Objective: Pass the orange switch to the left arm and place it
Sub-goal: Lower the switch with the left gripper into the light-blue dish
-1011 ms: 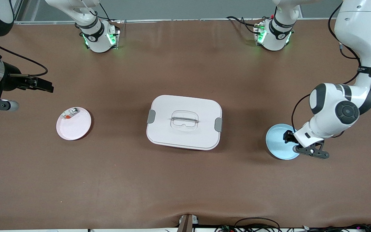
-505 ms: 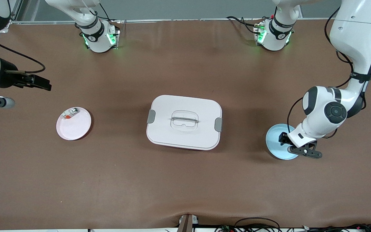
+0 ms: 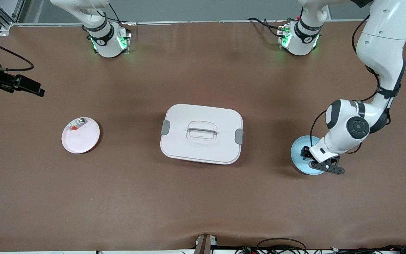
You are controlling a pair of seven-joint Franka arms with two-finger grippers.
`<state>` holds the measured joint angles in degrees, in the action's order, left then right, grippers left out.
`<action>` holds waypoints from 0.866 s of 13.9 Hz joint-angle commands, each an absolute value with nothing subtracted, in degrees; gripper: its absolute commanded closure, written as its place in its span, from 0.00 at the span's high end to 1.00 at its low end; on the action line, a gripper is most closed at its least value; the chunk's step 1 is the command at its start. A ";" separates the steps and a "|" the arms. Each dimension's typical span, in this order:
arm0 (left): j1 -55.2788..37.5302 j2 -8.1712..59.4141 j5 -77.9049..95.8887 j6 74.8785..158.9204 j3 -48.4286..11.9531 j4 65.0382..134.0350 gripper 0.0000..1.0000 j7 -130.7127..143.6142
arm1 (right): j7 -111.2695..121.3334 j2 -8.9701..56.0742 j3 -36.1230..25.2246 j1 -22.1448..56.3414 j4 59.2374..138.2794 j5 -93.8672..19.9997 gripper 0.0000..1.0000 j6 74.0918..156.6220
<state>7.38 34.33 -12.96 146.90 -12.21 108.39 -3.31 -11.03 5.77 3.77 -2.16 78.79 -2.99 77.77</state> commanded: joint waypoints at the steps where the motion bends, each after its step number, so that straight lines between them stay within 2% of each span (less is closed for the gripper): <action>1: 7.65 35.33 -14.68 148.01 -12.30 108.54 0.44 -1.93 | -10.64 3.96 3.96 -3.60 81.30 -4.13 1.00 79.45; 4: 8.26 35.95 -14.76 149.06 -12.30 108.54 0.48 -1.93 | -7.56 3.96 3.95 -5.88 82.17 -4.13 1.00 80.68; 8: 8.17 36.30 -14.77 149.06 -12.22 108.46 0.66 -2.02 | -7.56 2.38 3.87 -6.06 85.15 -4.04 1.00 83.13; 9: 8.17 36.30 -14.77 149.15 -12.22 108.28 0.77 -2.02 | -7.56 1.24 3.87 -6.06 87.25 -3.87 1.00 84.28; 10: 8.17 36.30 -14.94 149.06 -12.22 108.28 0.95 -2.11 | -7.56 0.10 3.87 -6.06 89.10 -3.61 1.00 85.42; 11: 8.26 36.30 -14.94 149.06 -12.22 108.19 1.00 -2.20 | -7.47 -0.17 3.87 -6.06 89.73 -3.26 1.00 85.78; 12: 8.26 36.30 -14.94 149.06 -12.30 108.11 1.00 -2.20 | -7.47 -0.26 3.87 -5.89 89.74 -2.73 1.00 85.69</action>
